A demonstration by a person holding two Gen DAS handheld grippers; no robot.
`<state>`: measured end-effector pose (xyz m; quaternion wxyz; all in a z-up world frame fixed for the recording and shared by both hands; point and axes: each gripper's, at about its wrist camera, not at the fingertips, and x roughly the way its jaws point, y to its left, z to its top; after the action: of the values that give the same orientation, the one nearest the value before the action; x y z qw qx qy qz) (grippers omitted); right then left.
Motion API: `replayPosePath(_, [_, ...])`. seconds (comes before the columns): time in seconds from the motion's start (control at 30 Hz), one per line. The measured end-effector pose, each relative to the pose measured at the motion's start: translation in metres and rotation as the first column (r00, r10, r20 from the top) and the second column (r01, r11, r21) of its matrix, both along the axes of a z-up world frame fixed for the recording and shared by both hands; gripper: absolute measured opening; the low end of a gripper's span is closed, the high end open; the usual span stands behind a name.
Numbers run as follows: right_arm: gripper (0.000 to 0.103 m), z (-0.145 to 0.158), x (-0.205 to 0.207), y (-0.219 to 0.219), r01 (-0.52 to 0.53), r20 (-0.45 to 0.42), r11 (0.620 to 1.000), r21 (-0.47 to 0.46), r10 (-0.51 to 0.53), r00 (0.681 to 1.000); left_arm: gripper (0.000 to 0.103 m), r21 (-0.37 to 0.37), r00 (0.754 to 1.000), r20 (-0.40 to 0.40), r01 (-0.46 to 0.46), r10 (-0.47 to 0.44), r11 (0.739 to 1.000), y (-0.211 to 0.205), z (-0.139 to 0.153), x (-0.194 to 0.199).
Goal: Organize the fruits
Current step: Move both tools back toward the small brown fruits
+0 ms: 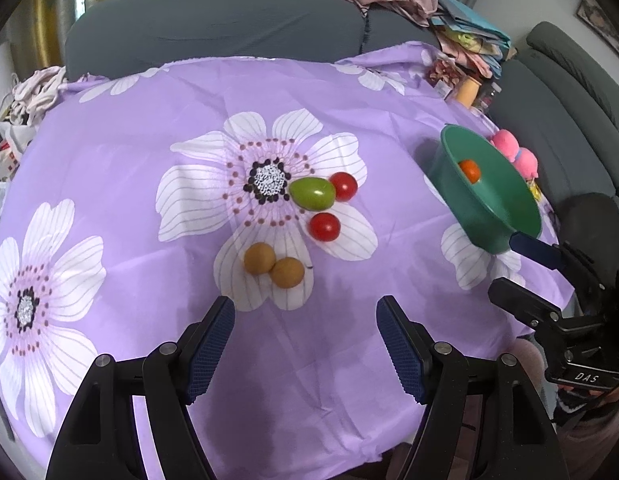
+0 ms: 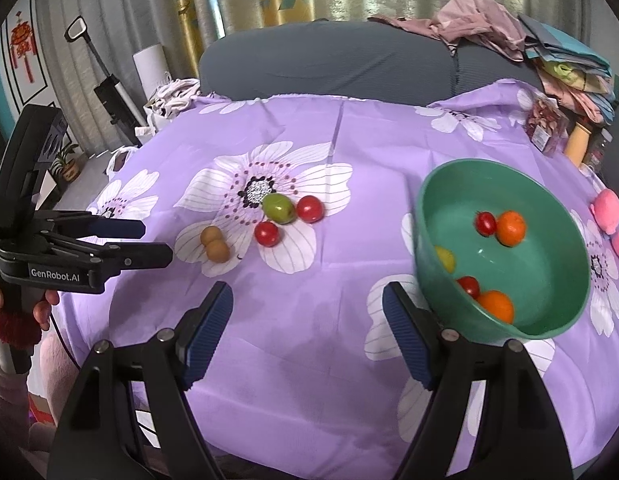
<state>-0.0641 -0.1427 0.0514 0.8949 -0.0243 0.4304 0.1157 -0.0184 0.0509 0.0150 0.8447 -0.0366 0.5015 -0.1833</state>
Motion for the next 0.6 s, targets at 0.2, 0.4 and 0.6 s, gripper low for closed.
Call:
replayPosePath(0.2, [0.078, -0.009, 0.005, 0.014, -0.039, -0.031, 0.999, -0.001, 0.039, 0.999, 0.073, 0.008, 1.000, -0.001, -0.010, 0.010, 1.000, 0.008, -0.005, 0.001])
replayPosePath(0.4, [0.078, -0.020, 0.013, 0.029, -0.071, -0.067, 0.997, 0.003, 0.071, 0.995, 0.073, 0.005, 1.000, 0.000, -0.012, 0.012, 1.000, 0.014, -0.008, 0.002])
replayPosePath(0.6, [0.078, -0.030, 0.021, 0.042, -0.099, -0.100, 0.995, 0.006, 0.100, 0.990, 0.073, 0.006, 1.000, -0.006, -0.019, 0.019, 1.000, 0.024, -0.015, 0.006])
